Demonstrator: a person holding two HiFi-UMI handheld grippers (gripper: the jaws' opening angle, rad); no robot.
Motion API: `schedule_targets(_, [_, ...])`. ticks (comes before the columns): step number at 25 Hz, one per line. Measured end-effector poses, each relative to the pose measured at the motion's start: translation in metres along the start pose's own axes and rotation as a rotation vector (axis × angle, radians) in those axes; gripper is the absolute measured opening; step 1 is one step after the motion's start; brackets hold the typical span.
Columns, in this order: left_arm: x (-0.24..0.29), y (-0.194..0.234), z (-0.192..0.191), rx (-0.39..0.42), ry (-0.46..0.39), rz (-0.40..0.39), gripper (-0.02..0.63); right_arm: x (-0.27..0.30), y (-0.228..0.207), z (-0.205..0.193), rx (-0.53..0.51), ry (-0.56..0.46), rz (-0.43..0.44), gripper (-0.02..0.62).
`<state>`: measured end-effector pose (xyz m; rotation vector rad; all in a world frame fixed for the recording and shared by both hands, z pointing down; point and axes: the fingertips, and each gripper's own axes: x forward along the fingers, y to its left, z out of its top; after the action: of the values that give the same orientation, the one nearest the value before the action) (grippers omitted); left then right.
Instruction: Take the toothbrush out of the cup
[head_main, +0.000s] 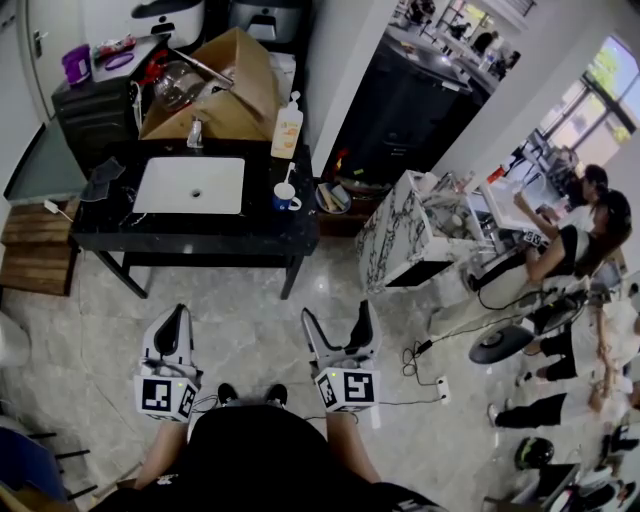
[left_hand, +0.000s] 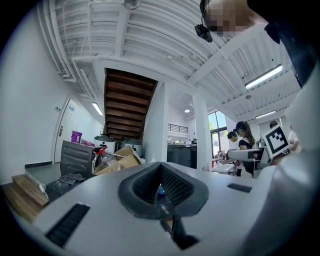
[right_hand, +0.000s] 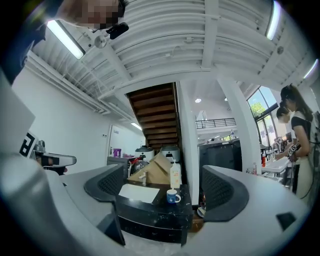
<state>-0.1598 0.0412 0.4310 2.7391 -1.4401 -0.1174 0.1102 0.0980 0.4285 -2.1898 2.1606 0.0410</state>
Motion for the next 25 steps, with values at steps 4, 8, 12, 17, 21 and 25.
schedule_targets(4, [-0.003, 0.009, 0.002, -0.007, 0.003, -0.006, 0.005, -0.002, 0.004, 0.002, -0.001, 0.007, -0.025, 0.471])
schedule_targets(8, [-0.007, 0.019, 0.006, -0.006, -0.004, -0.025, 0.005, -0.007, 0.014, 0.008, -0.011, 0.006, -0.049, 0.471])
schedule_targets(12, [-0.010, 0.027, 0.008, -0.010, -0.014, -0.050, 0.005, -0.010, 0.027, 0.014, -0.015, -0.004, -0.069, 0.471])
schedule_targets(17, [-0.015, 0.047, 0.004, -0.016, -0.002, -0.060, 0.005, -0.008, 0.049, 0.013, -0.018, -0.006, -0.076, 0.471])
schedule_targets(21, [-0.013, 0.061, 0.001, -0.023, 0.006, -0.059, 0.005, -0.002, 0.054, 0.011, -0.015, -0.004, -0.085, 0.471])
schedule_targets(25, [-0.001, 0.069, -0.003, -0.021, 0.005, -0.062, 0.005, 0.010, 0.049, 0.013, -0.023, -0.004, -0.089, 0.471])
